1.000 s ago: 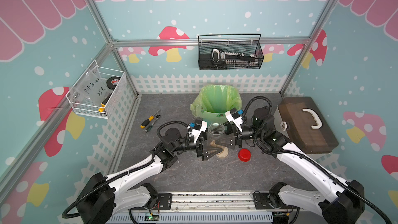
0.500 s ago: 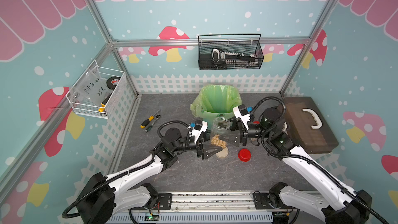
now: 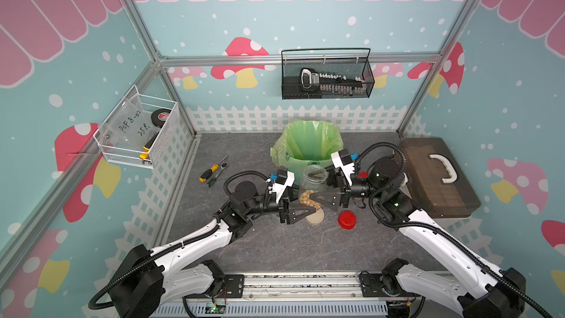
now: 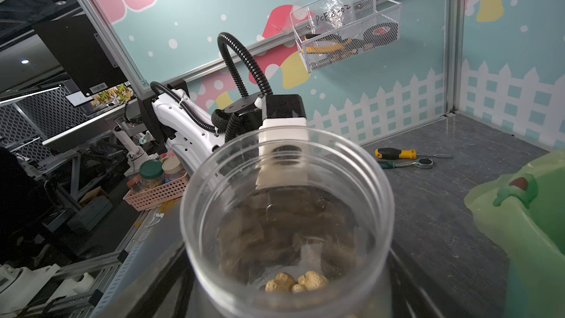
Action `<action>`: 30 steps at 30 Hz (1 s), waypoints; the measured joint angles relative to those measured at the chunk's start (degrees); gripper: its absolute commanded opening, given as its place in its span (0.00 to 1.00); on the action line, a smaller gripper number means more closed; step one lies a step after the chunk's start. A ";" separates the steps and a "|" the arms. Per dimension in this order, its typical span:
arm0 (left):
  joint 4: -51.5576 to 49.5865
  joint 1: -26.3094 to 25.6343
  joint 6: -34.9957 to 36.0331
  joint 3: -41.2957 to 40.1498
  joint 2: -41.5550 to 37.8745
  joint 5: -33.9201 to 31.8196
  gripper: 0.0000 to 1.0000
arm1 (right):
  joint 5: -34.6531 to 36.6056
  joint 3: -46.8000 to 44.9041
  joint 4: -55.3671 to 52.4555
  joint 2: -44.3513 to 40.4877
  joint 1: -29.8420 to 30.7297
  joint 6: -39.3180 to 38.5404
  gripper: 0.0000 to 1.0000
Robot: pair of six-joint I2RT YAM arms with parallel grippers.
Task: Empty moldy peanuts from jars
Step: Pour the moldy peanuts from the jar into the trash bin.
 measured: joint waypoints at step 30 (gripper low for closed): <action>0.24 0.17 -0.33 0.00 -0.33 -1.70 0.92 | 8.87 -2.32 1.05 0.96 4.74 -1.01 0.58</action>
